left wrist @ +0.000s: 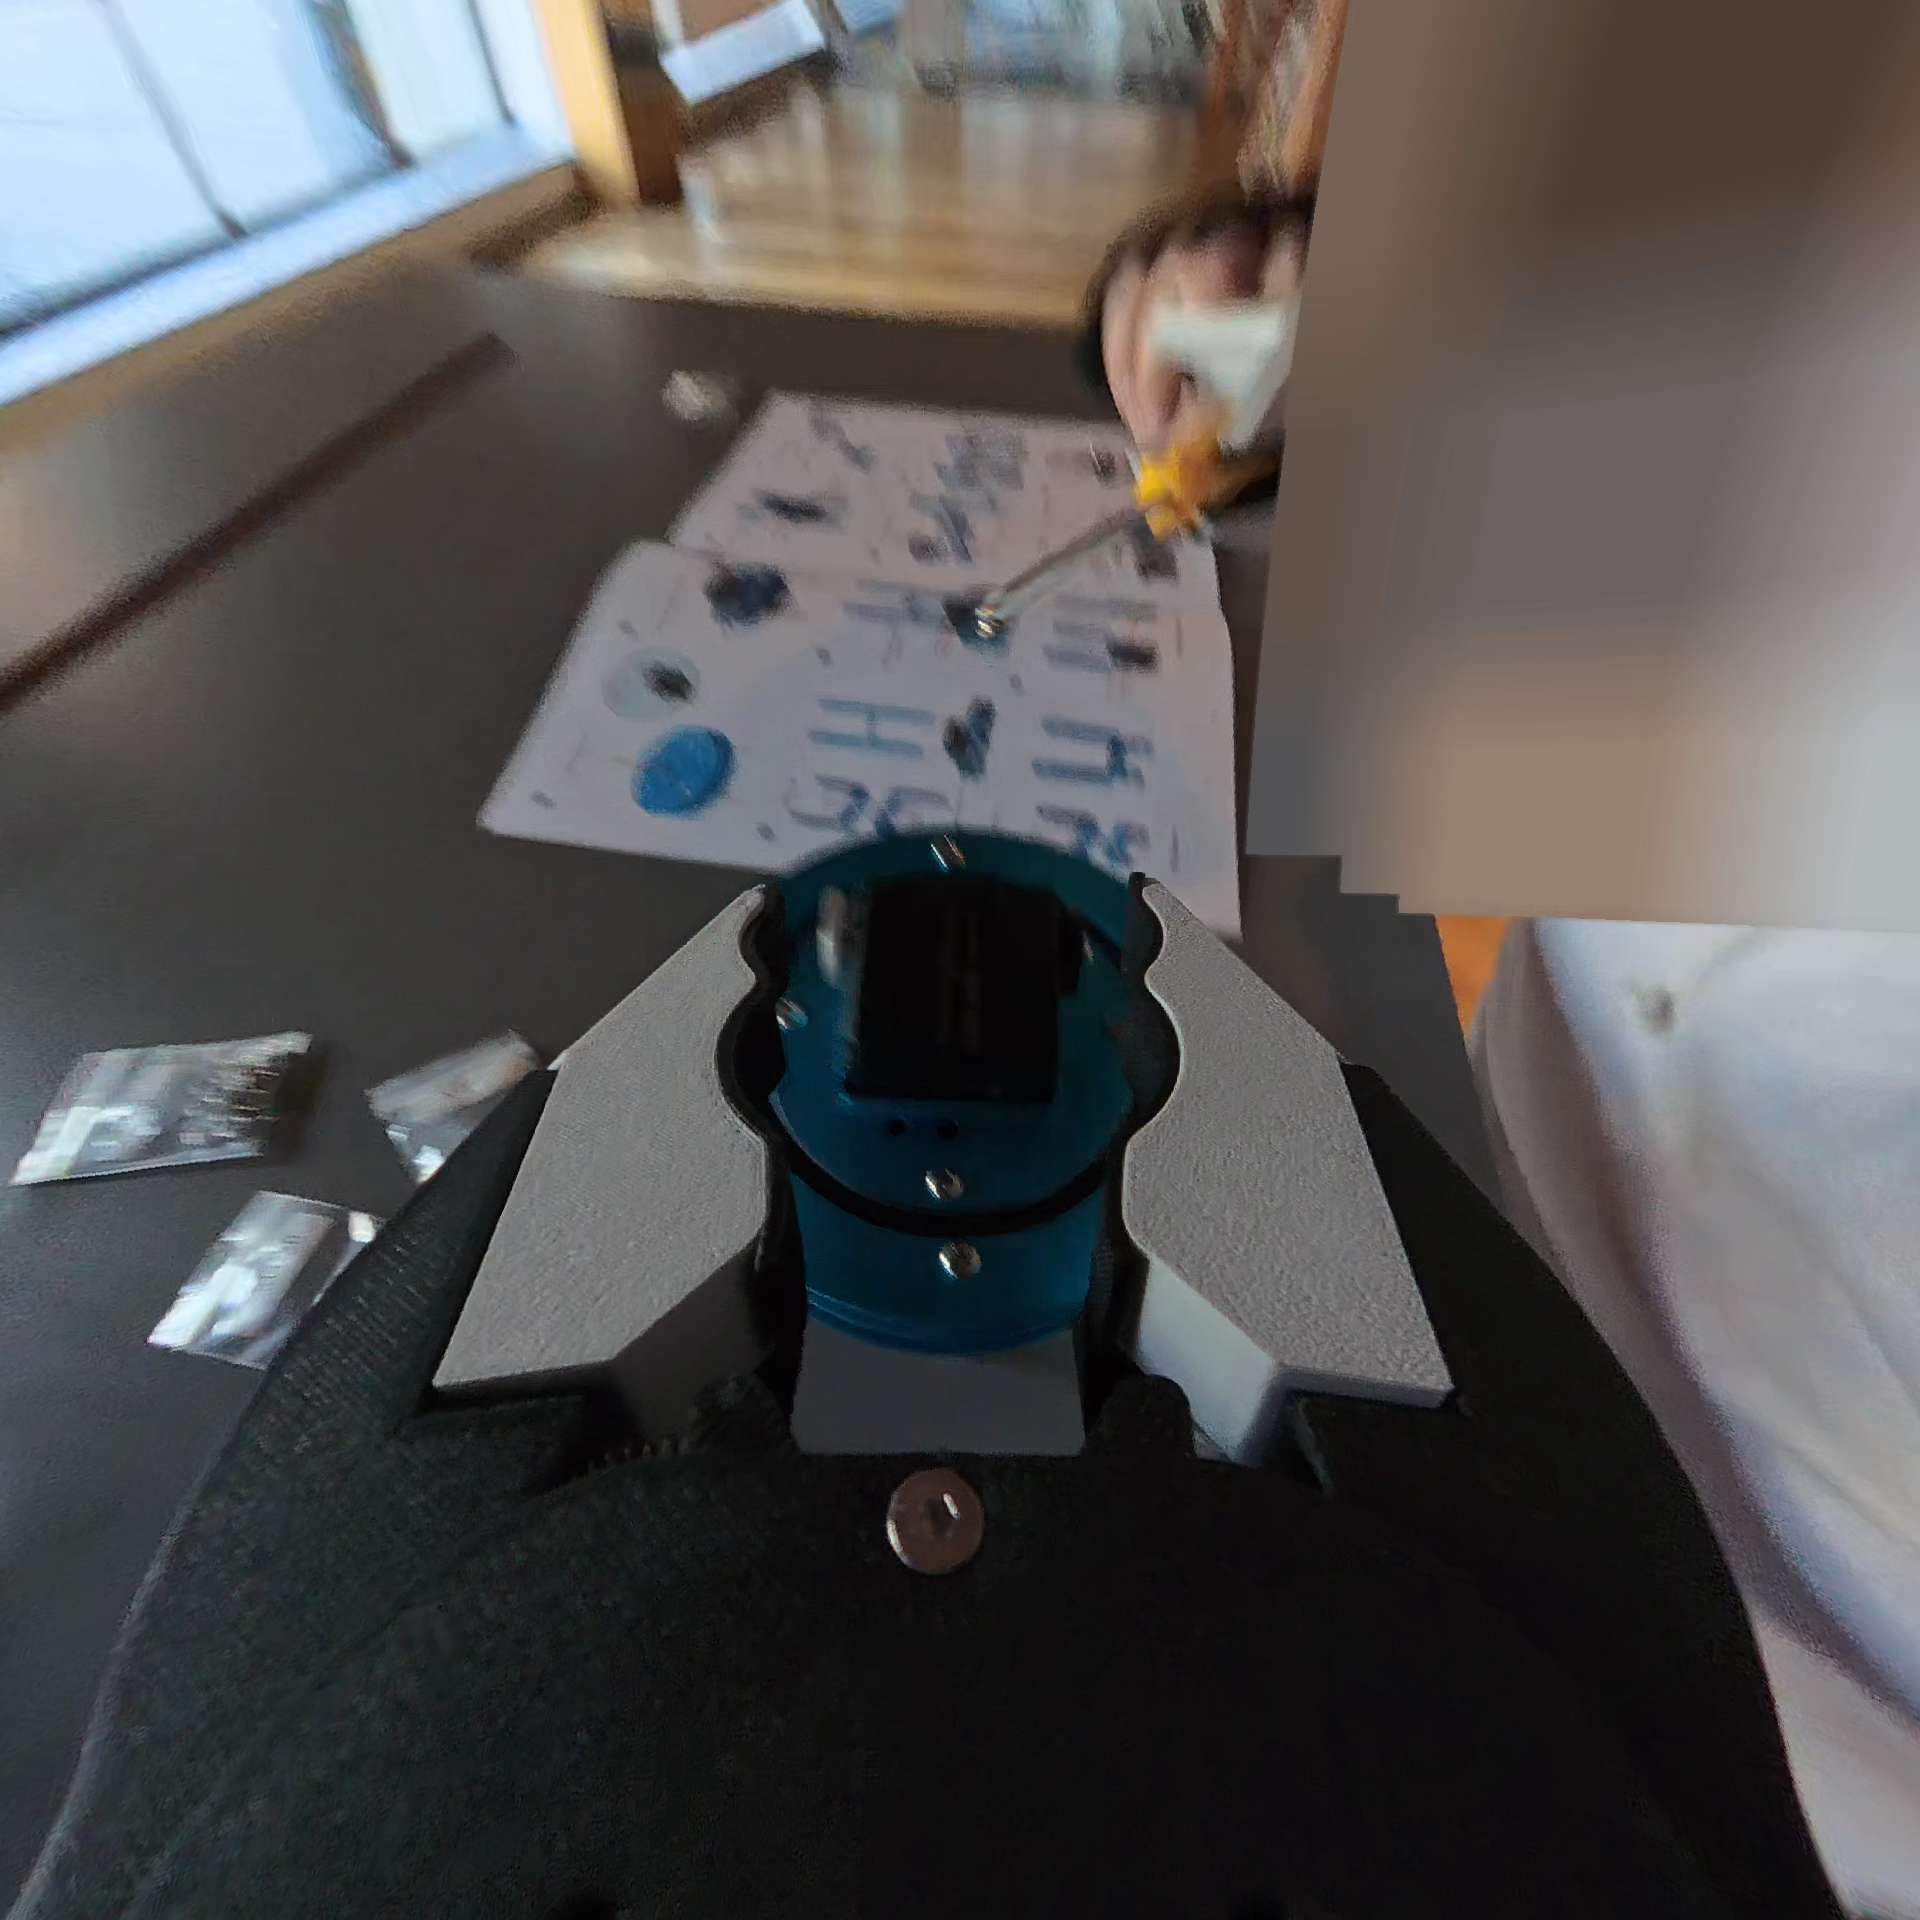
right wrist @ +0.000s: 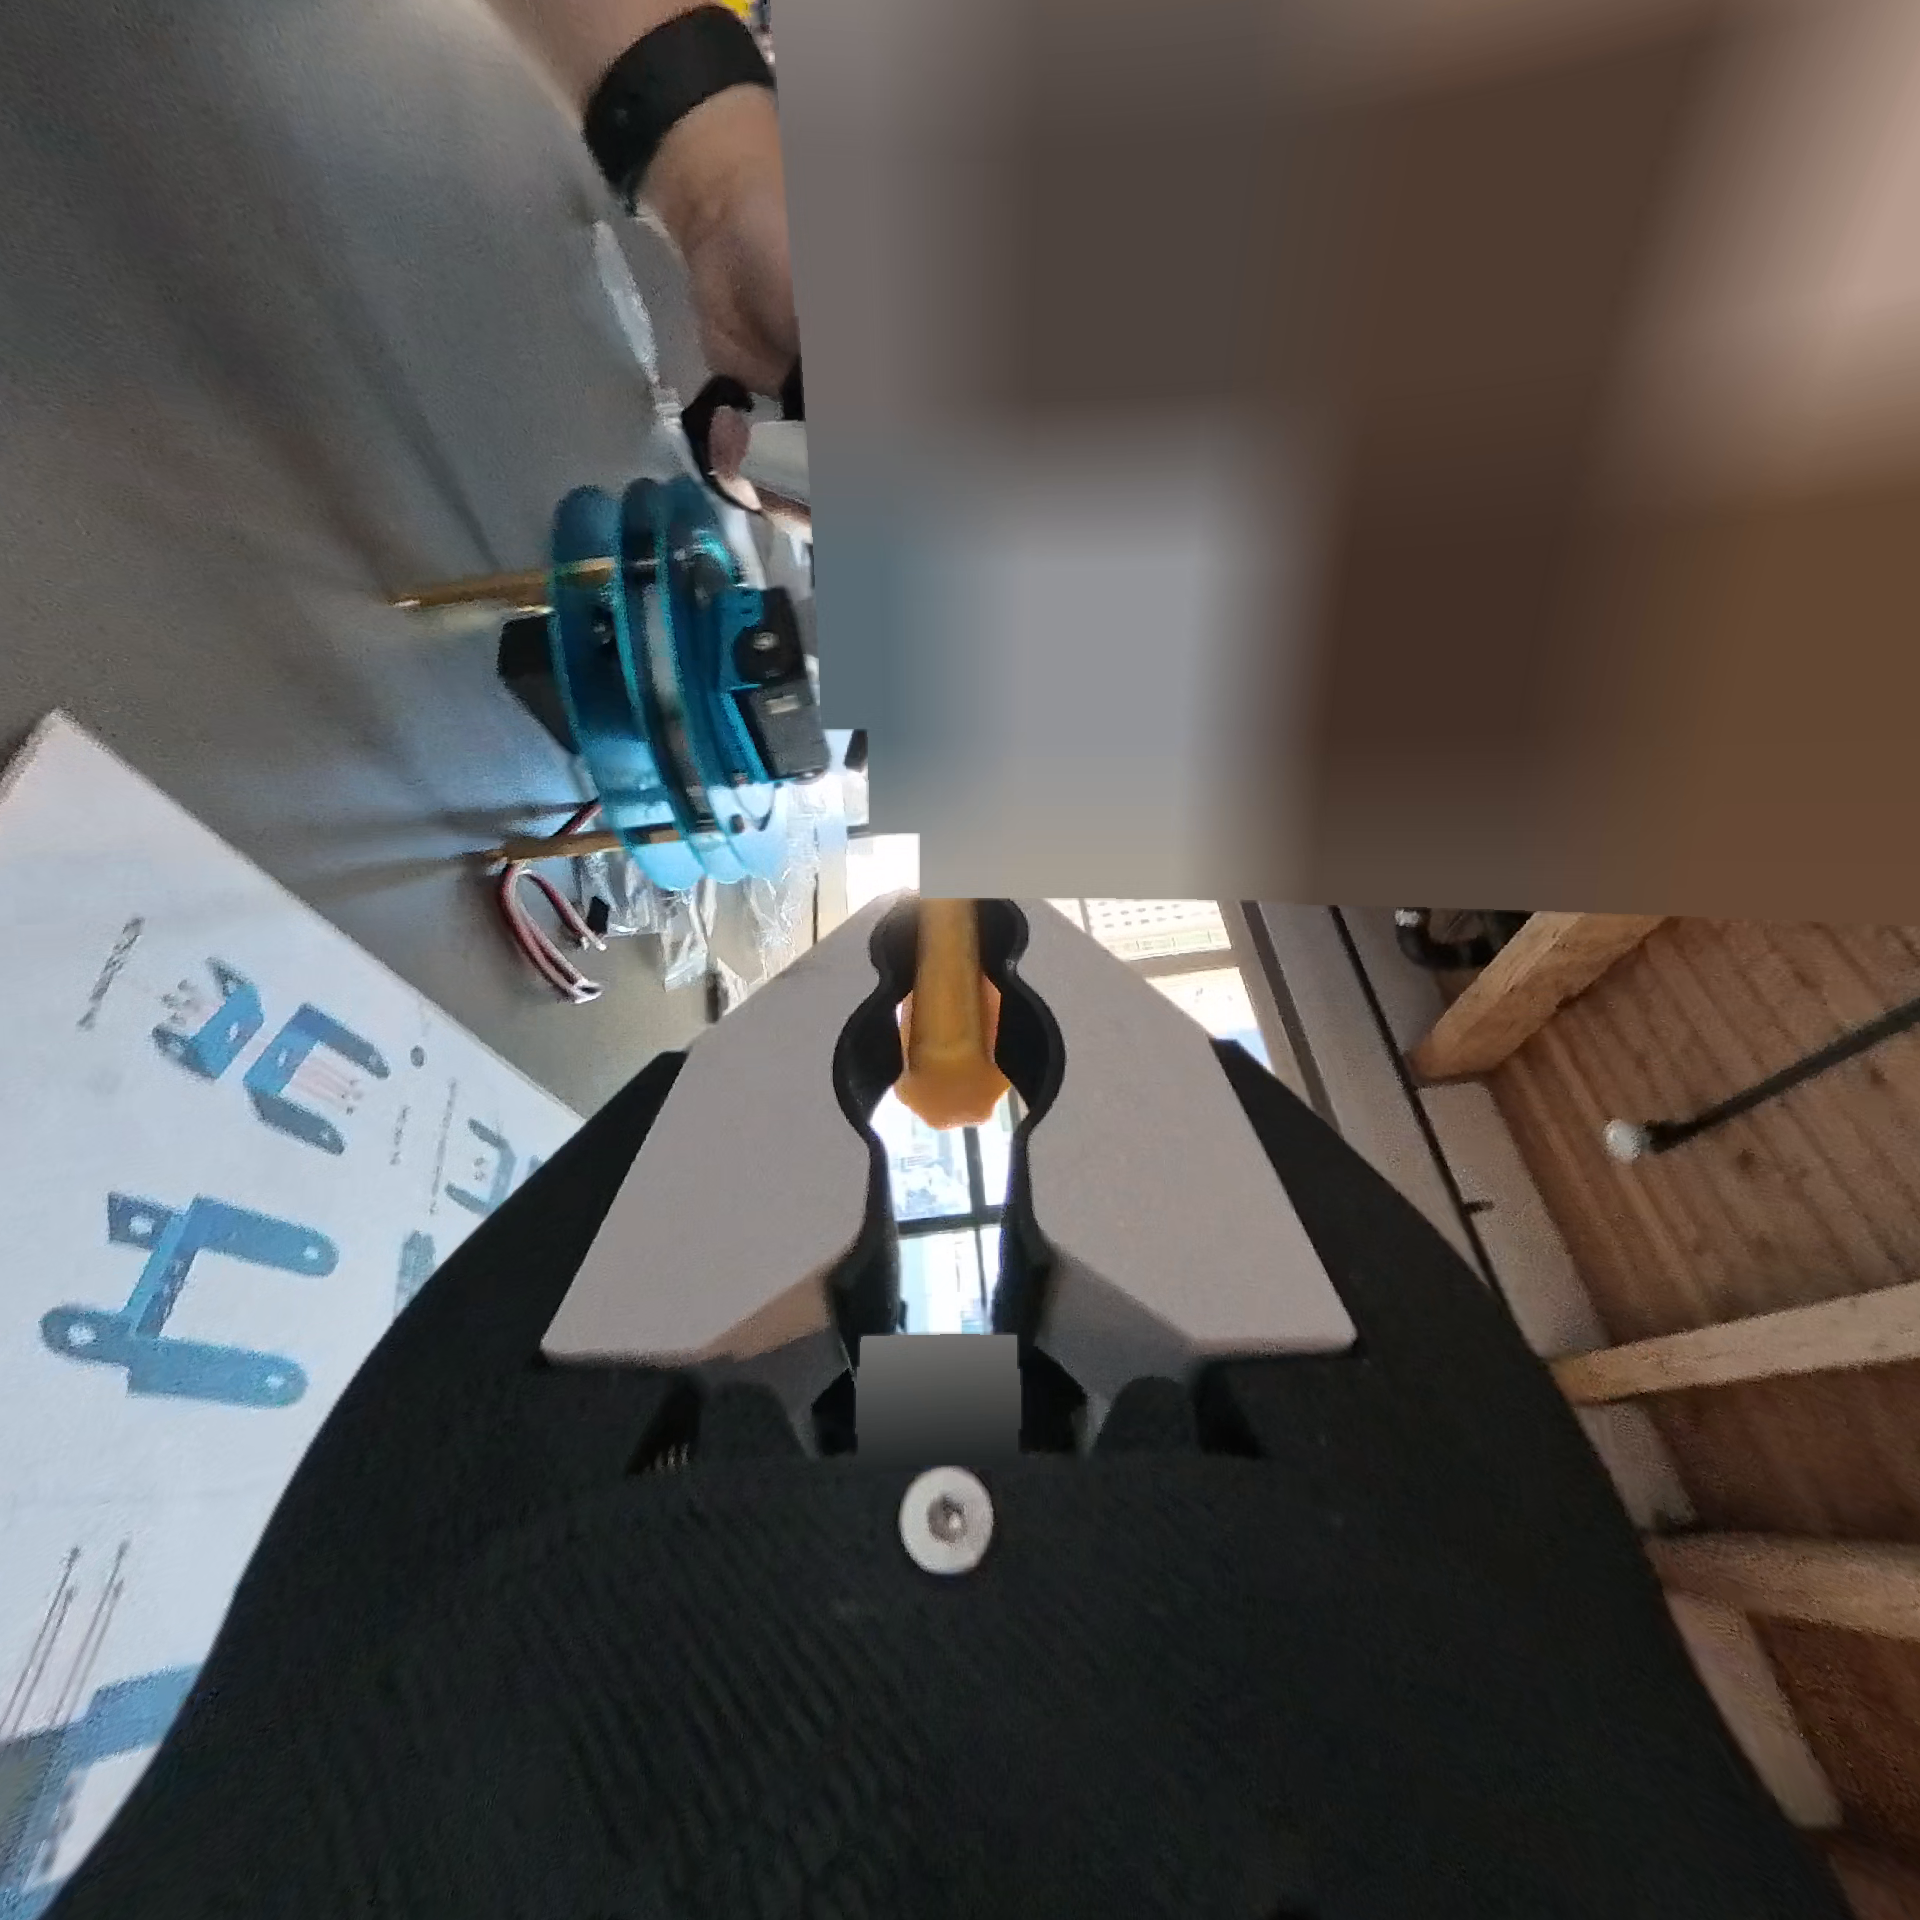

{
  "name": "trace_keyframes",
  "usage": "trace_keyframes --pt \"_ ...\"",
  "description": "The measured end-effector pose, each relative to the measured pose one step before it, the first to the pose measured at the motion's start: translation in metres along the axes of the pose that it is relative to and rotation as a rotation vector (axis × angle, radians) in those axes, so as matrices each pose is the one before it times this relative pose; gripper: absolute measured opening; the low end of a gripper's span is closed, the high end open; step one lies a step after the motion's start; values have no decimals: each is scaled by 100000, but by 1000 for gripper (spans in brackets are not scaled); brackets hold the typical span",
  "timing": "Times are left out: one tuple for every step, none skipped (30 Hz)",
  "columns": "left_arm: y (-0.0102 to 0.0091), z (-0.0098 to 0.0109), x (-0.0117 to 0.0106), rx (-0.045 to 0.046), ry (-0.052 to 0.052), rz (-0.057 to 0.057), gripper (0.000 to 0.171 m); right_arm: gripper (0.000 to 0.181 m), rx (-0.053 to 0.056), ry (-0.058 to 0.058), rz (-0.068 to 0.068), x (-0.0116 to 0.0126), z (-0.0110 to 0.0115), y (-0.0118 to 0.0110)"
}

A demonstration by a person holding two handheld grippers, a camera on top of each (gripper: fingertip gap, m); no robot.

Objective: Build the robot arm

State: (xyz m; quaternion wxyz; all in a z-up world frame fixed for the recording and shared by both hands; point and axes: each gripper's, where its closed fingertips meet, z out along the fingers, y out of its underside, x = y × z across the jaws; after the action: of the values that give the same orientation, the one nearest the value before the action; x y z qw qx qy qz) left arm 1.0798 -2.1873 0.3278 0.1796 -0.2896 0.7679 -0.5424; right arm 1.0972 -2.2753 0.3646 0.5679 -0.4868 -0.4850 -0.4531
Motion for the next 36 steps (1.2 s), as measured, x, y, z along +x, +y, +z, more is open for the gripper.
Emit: trace_keyframes --pt "-1776 -934 -519 5452 -2720 -2520 62 10 -532 2641 2811 632 38 182" --pt "-1252 -535 -197 5280 -2038 -2849 60 10 -249 2627 2540 641 22 105" --pt "-1492 -550 -206 4893 -2027 -3309 54 10 20 2879 2776 704 -11 32" --pt "-1321 -204 136 5865 -956 -3370 46 10 21 2401 2771 633 -18 27" --pt "-1558 -28 574 6963 2411 -2436 35 10 808 1020 3447 435 -4 -105" --pt "-1237 197 802 6036 3602 -1150 27 10 1406 325 4617 344 11 -187" --pt "-665 396 546 2382 2044 901 25 10 787 249 5430 357 62 -55" --pt "-98 452 -112 -1603 -2097 2448 29 10 -148 374 5687 386 64 97" --pt "117 395 -316 -3395 -3572 3913 32 10 571 -366 5313 272 23 40" --pt "51 327 -184 -3177 -3373 4952 32 10 818 -864 5633 209 3 41" --pt "-14 285 -74 -2893 -3100 6072 32 10 113 -648 5871 235 5 172" --pt "-48 250 -329 -3038 -4822 7361 31 10 321 -262 5377 279 -17 137" --pt "-49 193 -525 -3272 -6296 8690 31 10 648 -1035 5202 176 -15 74" --pt "-26 146 -471 -3442 -6227 9828 31 10 -510 -1147 5945 189 30 249" --pt "-106 107 -248 -2694 -4620 8958 30 10 -1430 -657 6635 298 70 385" --pt "-199 95 220 -1468 -782 7788 27 10 -759 -1491 7034 221 86 298" --pt "-109 137 436 -1521 1049 6050 25 10 -746 -1726 8011 243 94 303" --pt "86 225 161 -2408 32 4467 23 10 -1046 -647 8375 430 102 350" --pt "208 338 -39 -2844 -301 4133 21 9 -1387 -662 7753 436 104 384" --pt "185 406 -111 -2443 -423 4372 19 10 -1276 -969 6822 369 67 353" --pt "205 481 -38 -2205 253 4290 15 9 -350 -624 6095 369 -6 200" --pt "247 577 -38 -2683 575 3812 11 9 352 -588 5629 340 -45 81" --pt "379 665 169 -3564 2123 2893 11 9 363 -555 5240 318 -78 6" --pt "378 622 117 -3542 2224 2278 13 9 613 -293 4257 304 -115 -75" --pt "165 483 -1 -2066 1124 2111 15 9 98 -104 3472 312 -150 -30" --pt "-24 327 -303 -477 -828 1181 17 9 -15 350 2210 306 -163 -13" --pt "-228 162 -377 957 -1223 435 17 9 266 274 1257 247 -163 -66" --pt "-289 141 -269 1639 -287 -87 17 9 71 135 975 199 -157 -37" --pt "-236 53 -193 1657 -63 -310 15 9 -26 449 535 222 -114 -26" --pt "-97 85 68 991 887 167 12 9 -444 397 435 192 -69 54" --pt "142 49 -60 -207 713 412 12 10 -923 67 136 91 -9 131" --pt "117 124 -38 -220 252 368 11 10 -675 -82 -152 20 10 90" --pt "-2 34 -78 954 214 -31 10 9 -734 373 -210 69 28 117" --pt "-90 79 237 1658 1717 -665 9 9 -674 340 -377 47 38 96" --pt "-51 141 267 807 2027 -823 8 9 -6 -125 -412 -43 30 -23" --pt "171 169 219 -17 1462 -228 9 9 -250 -26 -119 -14 38 5"
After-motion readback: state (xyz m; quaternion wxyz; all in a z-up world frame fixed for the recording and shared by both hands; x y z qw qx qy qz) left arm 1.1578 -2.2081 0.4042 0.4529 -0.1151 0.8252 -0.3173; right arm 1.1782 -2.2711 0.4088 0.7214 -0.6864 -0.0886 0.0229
